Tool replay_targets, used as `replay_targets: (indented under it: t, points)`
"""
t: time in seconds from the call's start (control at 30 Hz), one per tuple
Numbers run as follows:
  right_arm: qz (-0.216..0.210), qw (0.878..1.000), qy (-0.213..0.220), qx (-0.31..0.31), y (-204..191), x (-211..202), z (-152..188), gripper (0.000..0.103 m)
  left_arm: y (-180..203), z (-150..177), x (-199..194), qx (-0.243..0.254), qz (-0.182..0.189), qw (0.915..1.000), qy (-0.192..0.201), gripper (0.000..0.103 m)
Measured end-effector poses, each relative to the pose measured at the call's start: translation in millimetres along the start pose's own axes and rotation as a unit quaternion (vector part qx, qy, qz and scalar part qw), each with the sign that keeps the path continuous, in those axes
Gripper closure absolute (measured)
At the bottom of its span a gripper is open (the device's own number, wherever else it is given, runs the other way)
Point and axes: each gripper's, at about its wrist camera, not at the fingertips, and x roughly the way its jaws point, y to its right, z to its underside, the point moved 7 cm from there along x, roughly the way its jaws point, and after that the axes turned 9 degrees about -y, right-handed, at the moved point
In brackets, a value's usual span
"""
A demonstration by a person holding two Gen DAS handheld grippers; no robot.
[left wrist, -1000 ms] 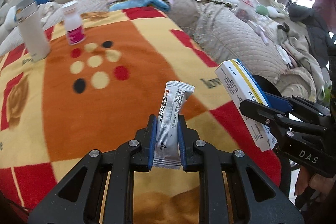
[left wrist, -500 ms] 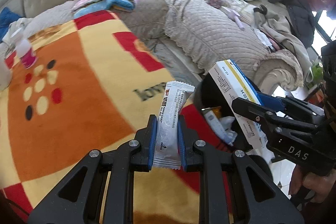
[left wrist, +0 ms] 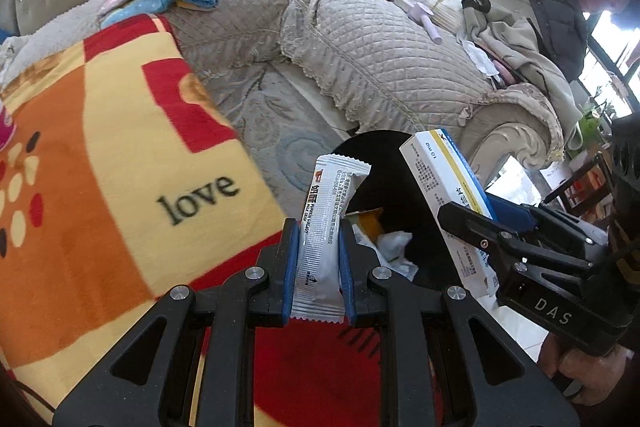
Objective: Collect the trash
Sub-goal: 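Carry the wrapper strip and yellow-blue box with both tools over the bin, then open both tools to drop the wrapper strip and box into the bin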
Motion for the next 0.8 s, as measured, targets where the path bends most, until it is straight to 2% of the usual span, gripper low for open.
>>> replay_targets:
  t: [0.23,0.8]
  points:
    - [0.005,1.0,-0.004,0.017,14.4,3.7,1.3,0.062,15.7,-3.2,12.8,0.013,0.005,0.9999,-0.009,0.086]
    - [0.01,0.999,-0.009,0.034,30.9,9.8,1.3,0.062,20.2,-6.1,28.8,0.014,0.017,0.9995,-0.021,0.086]
